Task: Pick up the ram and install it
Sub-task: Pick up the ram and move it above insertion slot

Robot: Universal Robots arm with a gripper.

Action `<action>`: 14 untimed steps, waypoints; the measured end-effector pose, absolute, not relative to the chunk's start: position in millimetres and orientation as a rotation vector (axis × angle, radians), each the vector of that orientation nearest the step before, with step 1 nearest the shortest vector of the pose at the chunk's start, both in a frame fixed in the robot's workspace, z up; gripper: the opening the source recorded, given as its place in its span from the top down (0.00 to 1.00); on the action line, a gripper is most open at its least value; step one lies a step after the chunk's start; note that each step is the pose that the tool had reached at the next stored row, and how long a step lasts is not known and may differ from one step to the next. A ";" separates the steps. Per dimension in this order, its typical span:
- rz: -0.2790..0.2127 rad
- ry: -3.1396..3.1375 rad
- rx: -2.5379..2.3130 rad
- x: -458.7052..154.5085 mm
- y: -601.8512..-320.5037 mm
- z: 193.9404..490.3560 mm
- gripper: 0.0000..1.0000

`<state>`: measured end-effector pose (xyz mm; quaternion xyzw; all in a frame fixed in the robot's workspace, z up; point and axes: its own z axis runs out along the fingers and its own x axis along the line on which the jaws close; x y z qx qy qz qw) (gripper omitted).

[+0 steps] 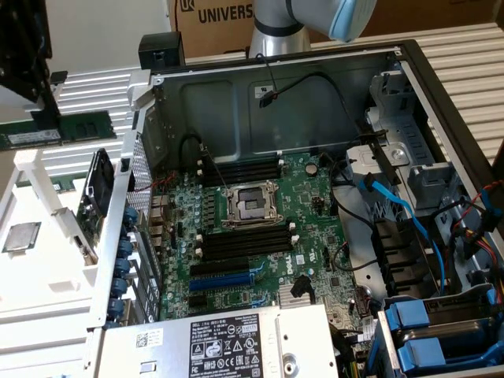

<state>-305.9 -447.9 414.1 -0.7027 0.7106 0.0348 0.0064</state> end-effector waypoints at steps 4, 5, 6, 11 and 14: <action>0.109 2.224 -2.199 -287.8 -448.0 415.7 0.88; 0.110 2.224 -2.199 -283.0 -448.1 415.8 0.88; 0.111 2.224 -2.199 -278.5 -448.1 416.0 0.88; 0.114 2.226 -2.201 -255.8 -448.1 416.3 0.88; 0.119 2.228 -2.204 -239.5 -448.1 416.4 0.88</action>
